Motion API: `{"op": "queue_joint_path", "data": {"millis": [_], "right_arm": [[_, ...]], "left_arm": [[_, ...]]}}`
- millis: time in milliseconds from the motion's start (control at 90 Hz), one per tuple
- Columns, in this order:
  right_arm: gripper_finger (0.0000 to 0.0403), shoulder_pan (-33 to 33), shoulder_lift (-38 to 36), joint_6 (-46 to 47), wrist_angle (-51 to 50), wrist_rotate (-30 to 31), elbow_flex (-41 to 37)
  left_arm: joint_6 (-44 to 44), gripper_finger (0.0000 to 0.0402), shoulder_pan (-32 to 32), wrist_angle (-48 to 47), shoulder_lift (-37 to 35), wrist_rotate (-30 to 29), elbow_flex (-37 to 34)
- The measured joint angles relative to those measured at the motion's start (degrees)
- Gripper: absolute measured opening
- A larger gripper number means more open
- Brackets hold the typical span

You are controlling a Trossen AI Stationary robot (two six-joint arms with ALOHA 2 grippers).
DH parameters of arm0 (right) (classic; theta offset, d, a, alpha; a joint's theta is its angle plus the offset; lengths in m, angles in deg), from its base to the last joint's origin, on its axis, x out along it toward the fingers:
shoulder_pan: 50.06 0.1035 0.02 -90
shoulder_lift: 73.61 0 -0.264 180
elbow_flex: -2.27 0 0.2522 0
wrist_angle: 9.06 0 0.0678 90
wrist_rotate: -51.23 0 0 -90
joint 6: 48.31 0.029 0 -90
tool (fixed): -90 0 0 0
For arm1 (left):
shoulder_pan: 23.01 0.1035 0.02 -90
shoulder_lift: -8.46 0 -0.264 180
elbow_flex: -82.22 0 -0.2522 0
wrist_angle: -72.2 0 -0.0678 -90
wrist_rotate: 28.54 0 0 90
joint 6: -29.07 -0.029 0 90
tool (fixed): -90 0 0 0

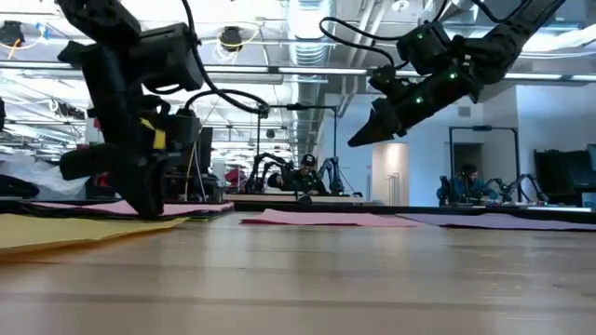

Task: Organize paper
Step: Stack the pink paper on top of the pink paper

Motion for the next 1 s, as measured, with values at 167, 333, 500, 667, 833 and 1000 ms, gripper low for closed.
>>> {"op": "queue_joint_path", "data": {"millis": [167,333,500,667,833,1000], "right_arm": [[0.0059,0.0,0.0,0.0,0.0,0.0,0.0],[0.0059,0.0,0.0,0.0,0.0,0.0,0.0],[0.0059,0.0,0.0,0.0,0.0,0.0,0.0],[0.0059,0.0,0.0,0.0,-0.1,0.0,0.0],[0.0059,0.0,0.0,0.0,-0.8,0.0,0.0],[0.0059,0.0,0.0,0.0,-1.2,0.0,-0.1]], "left_arm": [[0.4,0.0086,0.0,-0.1,-0.1,0.0,0.0],[1.2,0.0011,0.1,-2.4,0.0,-0.1,1.2],[1.1,0.0001,0.1,-4.4,0.0,0.0,3.4],[0.9,0.0001,0.1,-4.3,-0.5,1.3,5.5],[0.9,0.0,0.1,-3.6,-1.7,3.1,7.7],[0.0,0.0,0.0,2.1,-3.1,4.9,8.7]]}}
